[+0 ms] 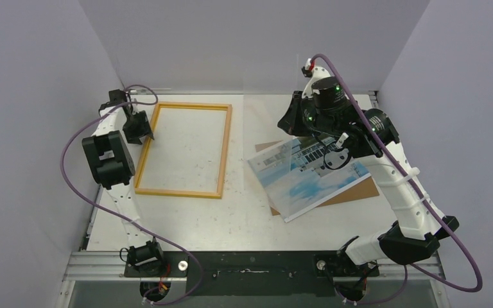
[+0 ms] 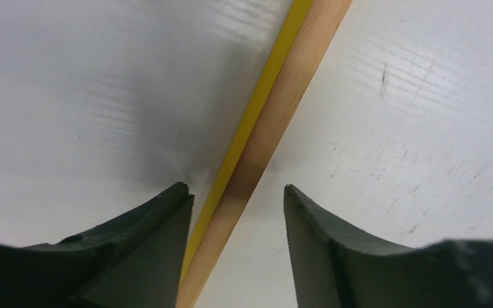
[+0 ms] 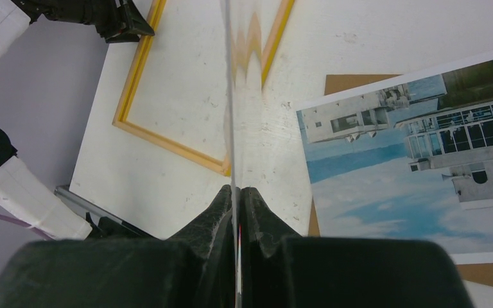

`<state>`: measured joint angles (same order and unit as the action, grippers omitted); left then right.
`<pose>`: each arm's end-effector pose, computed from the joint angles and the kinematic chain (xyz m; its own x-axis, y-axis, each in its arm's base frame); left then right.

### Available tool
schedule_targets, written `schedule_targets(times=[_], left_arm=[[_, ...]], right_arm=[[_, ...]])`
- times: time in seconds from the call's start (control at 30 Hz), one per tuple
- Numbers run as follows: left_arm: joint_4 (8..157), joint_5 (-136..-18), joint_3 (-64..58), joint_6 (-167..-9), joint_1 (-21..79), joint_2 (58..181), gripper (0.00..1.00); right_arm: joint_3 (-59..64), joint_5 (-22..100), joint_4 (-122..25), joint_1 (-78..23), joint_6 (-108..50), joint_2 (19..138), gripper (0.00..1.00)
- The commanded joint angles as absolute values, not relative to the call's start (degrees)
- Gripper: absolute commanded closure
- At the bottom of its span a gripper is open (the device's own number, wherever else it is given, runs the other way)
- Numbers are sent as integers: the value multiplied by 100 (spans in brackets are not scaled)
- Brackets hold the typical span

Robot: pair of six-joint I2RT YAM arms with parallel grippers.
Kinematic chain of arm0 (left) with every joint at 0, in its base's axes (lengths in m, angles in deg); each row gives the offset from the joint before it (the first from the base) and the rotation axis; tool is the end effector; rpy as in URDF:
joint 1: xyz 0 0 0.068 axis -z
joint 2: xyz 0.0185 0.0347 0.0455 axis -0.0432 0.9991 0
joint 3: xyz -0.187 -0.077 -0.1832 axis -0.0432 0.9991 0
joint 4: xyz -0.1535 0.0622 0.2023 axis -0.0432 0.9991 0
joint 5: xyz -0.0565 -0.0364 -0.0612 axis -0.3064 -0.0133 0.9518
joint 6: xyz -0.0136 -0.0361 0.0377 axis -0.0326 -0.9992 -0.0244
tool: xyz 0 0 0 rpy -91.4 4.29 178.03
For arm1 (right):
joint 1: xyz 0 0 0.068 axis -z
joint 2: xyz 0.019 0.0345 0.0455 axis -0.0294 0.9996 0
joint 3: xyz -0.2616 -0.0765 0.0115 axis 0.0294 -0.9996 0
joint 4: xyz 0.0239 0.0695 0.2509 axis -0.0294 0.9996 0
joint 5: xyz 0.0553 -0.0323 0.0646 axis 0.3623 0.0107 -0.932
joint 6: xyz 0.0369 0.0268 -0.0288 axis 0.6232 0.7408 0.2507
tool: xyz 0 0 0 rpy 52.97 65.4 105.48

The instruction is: Put the photo into the frame

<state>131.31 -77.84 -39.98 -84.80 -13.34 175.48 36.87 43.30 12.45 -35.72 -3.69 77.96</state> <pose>0.4666 0.1272 0.1704 -0.8560 -0.3915 -0.3376 -0.3520 0.9197 -0.1741 0.2002 0.1553 0.4873 -0.7000 0.1323 -0.7018 -0.3178 0.8223 0.4720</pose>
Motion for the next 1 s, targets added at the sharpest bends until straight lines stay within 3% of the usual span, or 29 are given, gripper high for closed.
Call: schedule_targets(times=[0.0, 0.33, 0.43, 0.5, 0.73, 0.97], left_arm=[[12891, -7647, -4214, -8077, -1285, 17661, 53], [12665, -8270, -3570, -7703, -900, 17401, 74], [12649, -8612, -3348, -7679, -732, 17291, 84], [12655, -8774, -3226, -7677, -597, 17188, 100], [12934, -8891, -3097, -7798, -71, 16999, 100], [12566, -9012, -2220, -7700, 562, 16522, 100]], right_arm=[[3829, 4130, 808, -3504, -250, 7758, 100], [3886, 3979, 716, -3409, -272, 7845, 100], [3872, 3939, 695, -3393, -241, 7875, 100], [3835, 3930, 670, -3376, -202, 7867, 100], [3269, 3795, 88, -3145, 331, 7790, 100], [3043, 3320, -601, -3026, 920, 7998, 100]])
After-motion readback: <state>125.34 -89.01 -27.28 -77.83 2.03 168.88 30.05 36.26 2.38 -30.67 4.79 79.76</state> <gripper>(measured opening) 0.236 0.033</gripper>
